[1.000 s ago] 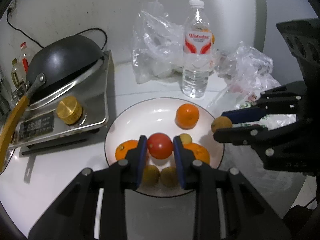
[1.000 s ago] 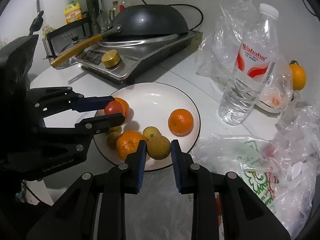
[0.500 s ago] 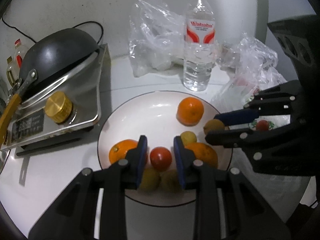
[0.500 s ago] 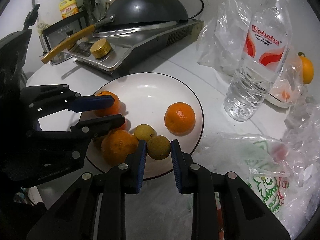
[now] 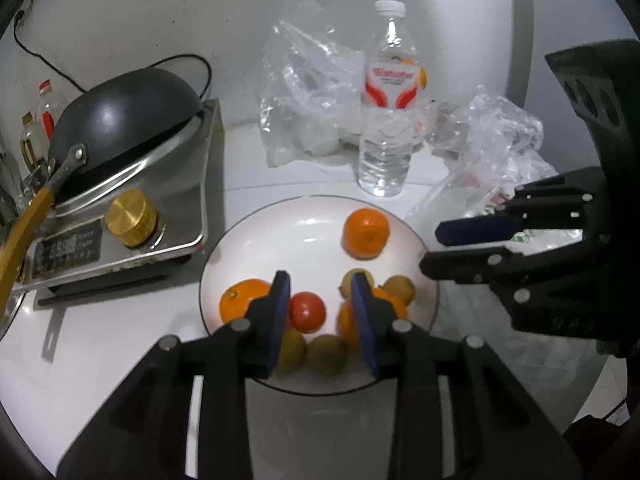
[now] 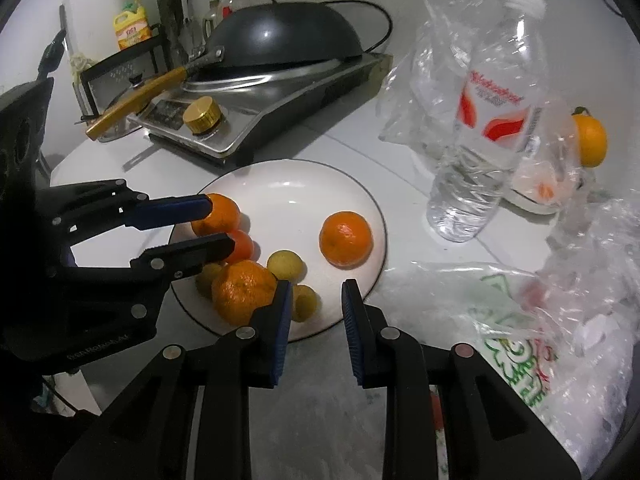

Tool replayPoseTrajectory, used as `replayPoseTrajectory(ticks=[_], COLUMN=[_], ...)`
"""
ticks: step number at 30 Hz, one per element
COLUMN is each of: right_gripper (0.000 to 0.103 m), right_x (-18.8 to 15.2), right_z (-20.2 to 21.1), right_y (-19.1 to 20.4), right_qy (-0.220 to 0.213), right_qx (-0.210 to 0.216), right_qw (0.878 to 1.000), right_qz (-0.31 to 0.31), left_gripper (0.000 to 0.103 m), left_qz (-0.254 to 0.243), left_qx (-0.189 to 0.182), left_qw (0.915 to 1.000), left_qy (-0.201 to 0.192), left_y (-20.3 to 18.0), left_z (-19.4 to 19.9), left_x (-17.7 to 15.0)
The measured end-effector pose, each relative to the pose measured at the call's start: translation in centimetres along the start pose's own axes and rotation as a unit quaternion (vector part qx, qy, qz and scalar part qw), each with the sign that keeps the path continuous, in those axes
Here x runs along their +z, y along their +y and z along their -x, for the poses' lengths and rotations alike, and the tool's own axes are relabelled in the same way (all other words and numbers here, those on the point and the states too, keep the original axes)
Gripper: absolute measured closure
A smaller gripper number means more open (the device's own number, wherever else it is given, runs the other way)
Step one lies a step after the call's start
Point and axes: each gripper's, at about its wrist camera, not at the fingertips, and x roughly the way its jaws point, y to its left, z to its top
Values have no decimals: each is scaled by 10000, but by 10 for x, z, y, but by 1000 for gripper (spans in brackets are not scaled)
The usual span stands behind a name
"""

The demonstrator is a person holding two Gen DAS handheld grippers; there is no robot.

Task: Organize fruits
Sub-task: 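Open both tools to drop the tomato and yellow fruit onto the plate, then move both open tools back over the plastic fruit bag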

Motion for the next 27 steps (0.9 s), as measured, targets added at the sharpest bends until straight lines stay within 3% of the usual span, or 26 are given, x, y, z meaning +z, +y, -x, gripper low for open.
replayPoseTrajectory(ticks=[16,17,18,19,27], right_gripper=[75,74,74,74,74], right_x=[-44,-48,-52,-57,-80], right_z=[60,63,65,68,78], right_y=[-39,-44,-48,-52,-77], right_qy=[-329,-334,-338,-338,-366], right_qx=[-380,-405,-428,-446,-471], right_qw=[9976,9972,9969,9965,9946], right_qz=[-482,-527,-569,-615,-846], left_gripper=[67,63,52,50,50], left_qz=[-303,-334,-354,-356,-543], left_qx=[-203,-210,-222,-244,-277], left_qw=[9988,9987,9986,9985,9979], left_qy=[-311,-322,-331,-345,-195], left_y=[-61,-65,-69,-73,-103], left_z=[33,34,35,37,34], left_x=[10,10,11,12,15])
